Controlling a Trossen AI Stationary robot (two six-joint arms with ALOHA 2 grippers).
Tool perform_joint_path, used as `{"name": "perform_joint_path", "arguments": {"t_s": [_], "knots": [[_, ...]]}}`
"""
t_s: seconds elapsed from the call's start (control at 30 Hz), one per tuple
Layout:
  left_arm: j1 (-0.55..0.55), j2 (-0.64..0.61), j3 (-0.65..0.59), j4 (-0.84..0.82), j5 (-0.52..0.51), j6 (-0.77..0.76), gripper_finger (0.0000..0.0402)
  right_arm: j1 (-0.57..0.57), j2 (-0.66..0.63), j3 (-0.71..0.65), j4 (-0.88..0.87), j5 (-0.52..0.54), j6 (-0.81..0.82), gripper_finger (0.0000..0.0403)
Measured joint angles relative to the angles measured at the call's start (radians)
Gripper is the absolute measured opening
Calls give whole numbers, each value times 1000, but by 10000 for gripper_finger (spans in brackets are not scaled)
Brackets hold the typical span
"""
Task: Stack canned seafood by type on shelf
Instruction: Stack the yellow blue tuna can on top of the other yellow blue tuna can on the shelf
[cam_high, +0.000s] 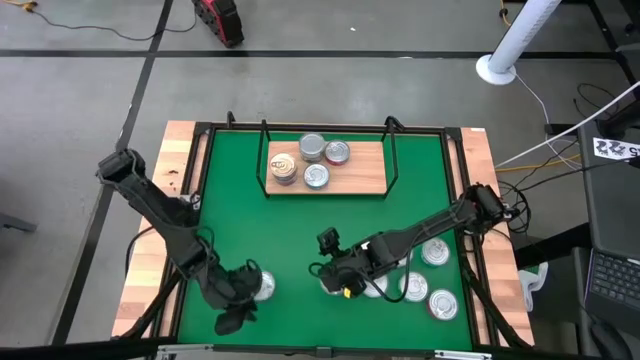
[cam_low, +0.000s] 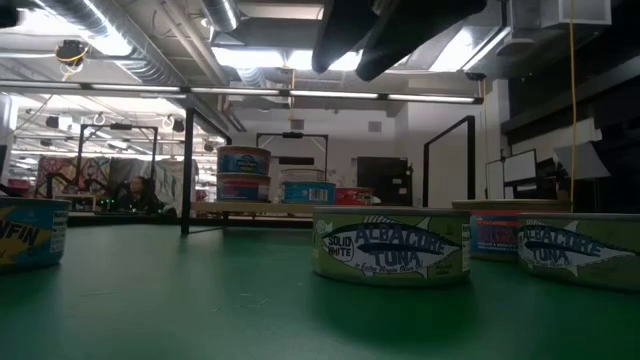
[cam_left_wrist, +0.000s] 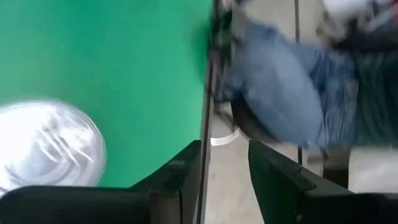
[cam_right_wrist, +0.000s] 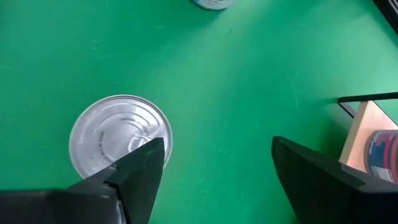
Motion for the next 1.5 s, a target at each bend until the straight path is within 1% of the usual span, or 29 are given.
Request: {"name": "perform_joint_path", "arguments": {"t_s": [0.07, 0.2, 0.33, 0.47, 0.57, 0.67, 0.83, 0.97, 1.07, 1.2, 1.33, 1.5], "knots": [[-18, 31, 0, 5, 20, 4, 127, -1, 0, 0, 1, -6, 0, 296], [-36, 78, 0, 2, 29, 13, 116, -9, 0, 0, 4, -14, 0, 296], [-38, 104, 0, -12, 28, 79, 104, -9, 0, 0, 6, -16, 0, 296], [-22, 109, 0, -92, 27, 129, 96, -8, 1, 0, 14, -16, 0, 296], [-9, 109, 0, -161, 26, 128, 94, -8, 1, 0, 30, -16, 0, 296], [1, 109, 0, -187, 26, 128, 96, -8, 1, 0, 49, -17, 0, 296], [4, 109, 0, -186, 26, 161, 108, -8, 1, 0, 56, -17, 0, 296], [4, 109, 0, -227, 25, 194, 131, -8, 2, 0, 56, -17, 0, 296], [3, 109, 0, -268, 13, 251, 156, -8, 2, 0, 56, -16, 0, 296], [4, 109, 0, -289, -38, 367, 180, -8, 2, 0, 55, -17, 0, 296], [3, 109, 0, -287, -67, 474, 186, -8, 2, 0, 53, -17, 0, 296], [-4, 125, 1, -285, -73, 558, 186, -8, 2, 0, 44, -17, -1, 296]]}}
